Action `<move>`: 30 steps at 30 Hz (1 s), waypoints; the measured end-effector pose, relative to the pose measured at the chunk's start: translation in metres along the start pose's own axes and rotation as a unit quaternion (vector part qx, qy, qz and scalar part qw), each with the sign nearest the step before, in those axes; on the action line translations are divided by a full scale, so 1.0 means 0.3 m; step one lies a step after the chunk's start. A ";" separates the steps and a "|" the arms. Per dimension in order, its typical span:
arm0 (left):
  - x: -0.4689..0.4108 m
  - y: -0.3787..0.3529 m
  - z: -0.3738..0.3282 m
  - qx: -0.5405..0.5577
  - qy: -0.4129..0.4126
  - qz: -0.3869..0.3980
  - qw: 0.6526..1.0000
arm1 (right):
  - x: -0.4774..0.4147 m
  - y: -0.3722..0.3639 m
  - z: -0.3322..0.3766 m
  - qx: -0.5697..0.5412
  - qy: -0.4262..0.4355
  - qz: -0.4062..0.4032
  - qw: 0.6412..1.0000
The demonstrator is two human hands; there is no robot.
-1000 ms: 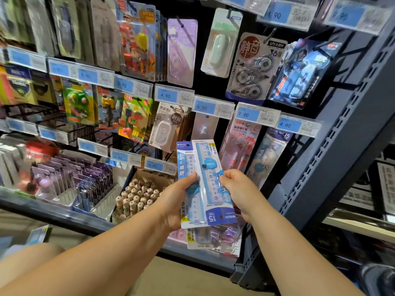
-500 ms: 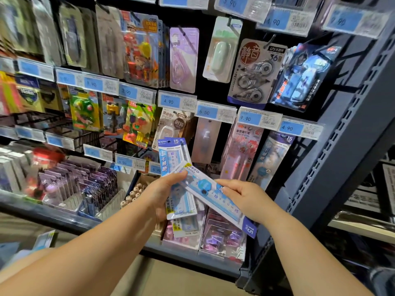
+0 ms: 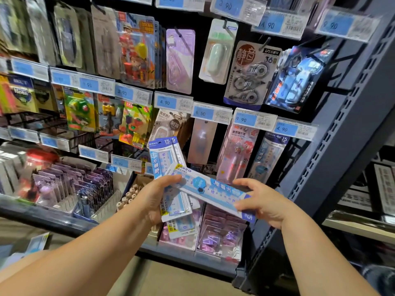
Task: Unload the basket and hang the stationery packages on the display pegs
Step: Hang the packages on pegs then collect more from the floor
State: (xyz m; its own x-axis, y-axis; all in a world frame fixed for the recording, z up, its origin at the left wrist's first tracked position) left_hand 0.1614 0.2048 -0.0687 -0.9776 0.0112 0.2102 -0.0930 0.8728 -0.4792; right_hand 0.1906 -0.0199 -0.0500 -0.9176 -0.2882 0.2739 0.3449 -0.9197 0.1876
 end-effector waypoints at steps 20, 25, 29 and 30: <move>0.028 -0.154 0.160 -0.078 0.060 0.072 0.993 | -0.012 0.067 -0.014 -0.399 0.127 -0.278 0.864; 0.005 -0.171 0.162 -0.068 0.055 0.068 0.994 | 0.037 0.204 -0.033 -0.308 0.152 -0.336 0.877; -0.005 -0.172 0.167 -0.060 0.062 0.065 0.994 | 0.055 0.232 -0.016 -0.215 0.190 -0.308 0.907; -0.009 -0.168 0.171 -0.056 0.064 0.064 0.994 | 0.058 0.239 -0.009 -0.191 0.201 -0.307 0.910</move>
State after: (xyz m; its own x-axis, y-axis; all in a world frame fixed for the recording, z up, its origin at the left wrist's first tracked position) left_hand 0.1590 0.1356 -0.0887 -0.9474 0.1809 0.2639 0.0588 0.9092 -0.4122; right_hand 0.1988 -0.0915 -0.0344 -0.9387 0.3085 -0.1540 -0.2817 -0.9437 -0.1737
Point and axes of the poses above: each hand's wrist, its own x-axis away from the middle knuckle, its own y-axis out of the back of the hand, z = x × y, the point moved 9 cm from there along -x, towards the middle knuckle, and after that the axes turned 5 degrees about -x, right-handed, at the moved point
